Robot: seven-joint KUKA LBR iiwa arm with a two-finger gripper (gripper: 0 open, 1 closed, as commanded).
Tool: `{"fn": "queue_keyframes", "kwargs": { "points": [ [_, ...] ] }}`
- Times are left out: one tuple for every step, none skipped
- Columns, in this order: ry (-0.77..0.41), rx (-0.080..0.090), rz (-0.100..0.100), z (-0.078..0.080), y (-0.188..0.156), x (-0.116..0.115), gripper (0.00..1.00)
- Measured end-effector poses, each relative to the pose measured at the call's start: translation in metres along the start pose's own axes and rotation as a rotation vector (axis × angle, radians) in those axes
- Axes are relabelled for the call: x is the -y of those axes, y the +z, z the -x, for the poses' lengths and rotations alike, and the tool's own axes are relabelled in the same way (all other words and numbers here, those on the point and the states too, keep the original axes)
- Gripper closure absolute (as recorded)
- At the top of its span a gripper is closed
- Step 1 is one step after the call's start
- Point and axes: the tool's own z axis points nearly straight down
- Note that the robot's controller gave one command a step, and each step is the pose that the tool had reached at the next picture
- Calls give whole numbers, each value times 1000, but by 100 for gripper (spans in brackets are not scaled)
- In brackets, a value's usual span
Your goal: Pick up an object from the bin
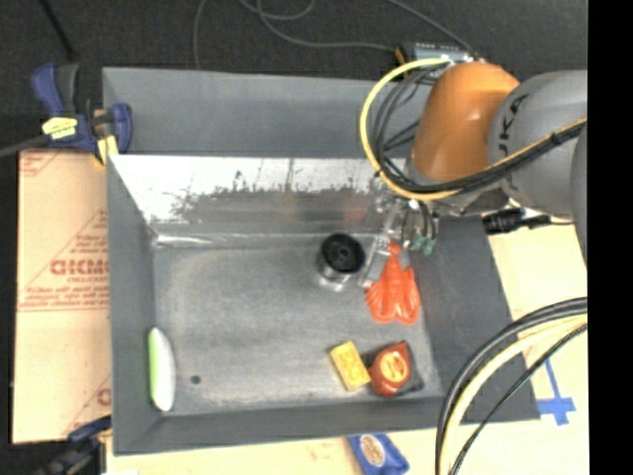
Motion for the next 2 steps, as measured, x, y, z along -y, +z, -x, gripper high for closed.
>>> {"fn": "queue_keyframes", "kwargs": {
  "points": [
    [105,7,0,0,73,4,0],
    [187,15,4,-2,106,2,100]
  ]
}}
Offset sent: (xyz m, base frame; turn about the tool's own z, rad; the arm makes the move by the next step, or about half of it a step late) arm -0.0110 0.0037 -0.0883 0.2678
